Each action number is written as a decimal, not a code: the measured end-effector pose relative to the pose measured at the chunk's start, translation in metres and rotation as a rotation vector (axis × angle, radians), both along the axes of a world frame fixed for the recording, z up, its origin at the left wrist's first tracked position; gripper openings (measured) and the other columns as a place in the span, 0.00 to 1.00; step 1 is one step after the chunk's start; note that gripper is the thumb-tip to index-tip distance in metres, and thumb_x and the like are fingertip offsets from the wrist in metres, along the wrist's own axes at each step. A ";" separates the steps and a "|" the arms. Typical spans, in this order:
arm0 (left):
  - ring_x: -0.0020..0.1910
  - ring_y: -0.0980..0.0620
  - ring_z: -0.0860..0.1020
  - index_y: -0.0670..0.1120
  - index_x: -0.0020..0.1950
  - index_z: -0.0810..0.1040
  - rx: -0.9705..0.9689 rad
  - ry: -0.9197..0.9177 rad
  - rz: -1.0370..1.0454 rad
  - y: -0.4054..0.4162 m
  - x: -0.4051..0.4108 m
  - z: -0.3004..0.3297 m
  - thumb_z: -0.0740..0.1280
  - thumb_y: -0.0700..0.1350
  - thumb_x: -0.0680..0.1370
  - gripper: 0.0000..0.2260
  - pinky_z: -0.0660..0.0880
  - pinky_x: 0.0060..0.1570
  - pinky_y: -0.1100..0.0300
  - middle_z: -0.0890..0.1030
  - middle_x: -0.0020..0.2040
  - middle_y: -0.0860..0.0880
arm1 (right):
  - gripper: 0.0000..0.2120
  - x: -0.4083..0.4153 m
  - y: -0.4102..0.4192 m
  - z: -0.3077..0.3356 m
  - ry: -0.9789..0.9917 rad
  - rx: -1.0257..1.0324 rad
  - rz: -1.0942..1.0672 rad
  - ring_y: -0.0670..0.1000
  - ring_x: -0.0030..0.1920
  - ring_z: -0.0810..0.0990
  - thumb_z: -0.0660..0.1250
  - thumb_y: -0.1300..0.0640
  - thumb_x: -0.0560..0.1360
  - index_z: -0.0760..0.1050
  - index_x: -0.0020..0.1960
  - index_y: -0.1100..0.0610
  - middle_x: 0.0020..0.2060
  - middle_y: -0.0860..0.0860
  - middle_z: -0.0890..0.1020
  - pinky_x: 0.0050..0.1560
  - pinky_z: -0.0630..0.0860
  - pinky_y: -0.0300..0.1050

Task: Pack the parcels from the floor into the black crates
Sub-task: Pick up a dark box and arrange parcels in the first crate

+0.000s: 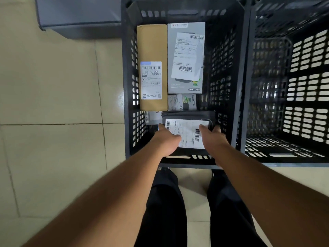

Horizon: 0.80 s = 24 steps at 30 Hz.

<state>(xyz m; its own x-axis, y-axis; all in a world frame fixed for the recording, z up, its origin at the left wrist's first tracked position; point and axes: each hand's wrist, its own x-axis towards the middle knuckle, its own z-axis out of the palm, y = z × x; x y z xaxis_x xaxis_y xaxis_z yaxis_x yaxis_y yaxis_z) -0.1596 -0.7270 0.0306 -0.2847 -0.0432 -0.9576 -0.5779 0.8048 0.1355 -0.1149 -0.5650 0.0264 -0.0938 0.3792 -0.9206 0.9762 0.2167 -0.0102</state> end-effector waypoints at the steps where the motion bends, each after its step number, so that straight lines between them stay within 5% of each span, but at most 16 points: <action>1: 0.31 0.54 0.77 0.49 0.82 0.49 -0.009 0.003 0.005 -0.002 0.000 -0.002 0.64 0.51 0.80 0.36 0.63 0.16 0.69 0.77 0.67 0.41 | 0.36 0.001 -0.002 -0.002 -0.002 -0.018 -0.010 0.65 0.71 0.67 0.54 0.35 0.79 0.51 0.80 0.52 0.76 0.60 0.63 0.68 0.68 0.62; 7: 0.34 0.51 0.80 0.49 0.83 0.46 -0.060 0.024 0.035 -0.029 -0.002 -0.020 0.65 0.49 0.80 0.37 0.71 0.22 0.63 0.73 0.73 0.40 | 0.38 -0.001 -0.023 -0.020 0.035 -0.143 -0.104 0.64 0.76 0.61 0.56 0.33 0.78 0.46 0.81 0.45 0.80 0.54 0.56 0.71 0.62 0.64; 10: 0.58 0.42 0.81 0.49 0.83 0.46 -0.103 0.026 0.047 -0.040 -0.001 -0.026 0.66 0.49 0.80 0.38 0.83 0.47 0.49 0.66 0.78 0.42 | 0.39 -0.005 -0.038 -0.028 0.060 -0.213 -0.164 0.64 0.75 0.64 0.58 0.33 0.76 0.50 0.81 0.46 0.79 0.55 0.59 0.72 0.64 0.64; 12: 0.74 0.38 0.69 0.50 0.83 0.43 -0.112 0.080 0.020 -0.045 0.006 -0.026 0.67 0.49 0.80 0.40 0.74 0.68 0.41 0.55 0.83 0.45 | 0.39 -0.007 -0.045 -0.033 0.070 -0.244 -0.186 0.63 0.73 0.67 0.58 0.32 0.73 0.54 0.79 0.46 0.76 0.56 0.64 0.71 0.67 0.65; 14: 0.81 0.41 0.54 0.51 0.83 0.38 -0.090 0.178 -0.126 -0.049 0.017 -0.024 0.66 0.49 0.81 0.42 0.57 0.78 0.43 0.43 0.84 0.50 | 0.41 -0.008 -0.050 -0.037 0.062 -0.244 -0.181 0.63 0.73 0.67 0.58 0.31 0.72 0.54 0.80 0.47 0.76 0.55 0.65 0.72 0.66 0.65; 18: 0.82 0.47 0.40 0.51 0.84 0.40 -0.020 0.230 -0.501 -0.062 0.028 -0.027 0.64 0.47 0.81 0.40 0.51 0.79 0.42 0.35 0.83 0.54 | 0.40 -0.011 -0.052 -0.043 0.031 -0.254 -0.188 0.63 0.72 0.68 0.58 0.31 0.71 0.56 0.79 0.47 0.74 0.55 0.67 0.70 0.67 0.65; 21: 0.82 0.48 0.39 0.49 0.84 0.39 -0.021 0.173 -0.598 -0.064 0.018 -0.032 0.62 0.46 0.82 0.39 0.51 0.79 0.43 0.34 0.83 0.52 | 0.39 -0.014 -0.049 -0.051 0.028 -0.258 -0.215 0.60 0.68 0.71 0.58 0.32 0.72 0.58 0.78 0.47 0.69 0.54 0.71 0.70 0.69 0.66; 24: 0.82 0.48 0.37 0.46 0.83 0.36 -0.055 0.064 -0.639 -0.056 0.003 -0.036 0.62 0.44 0.82 0.40 0.49 0.79 0.42 0.30 0.82 0.50 | 0.40 -0.017 -0.051 -0.055 0.014 -0.285 -0.240 0.62 0.74 0.66 0.58 0.31 0.71 0.55 0.79 0.43 0.77 0.53 0.66 0.72 0.65 0.67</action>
<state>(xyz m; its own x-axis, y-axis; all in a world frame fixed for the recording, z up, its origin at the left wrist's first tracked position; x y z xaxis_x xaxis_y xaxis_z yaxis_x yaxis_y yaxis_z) -0.1571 -0.7830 -0.0051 -0.3269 0.1049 -0.9392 0.0260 0.9944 0.1020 -0.1322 -0.6161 -0.0290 -0.0470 0.1205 -0.9916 0.9982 -0.0320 -0.0512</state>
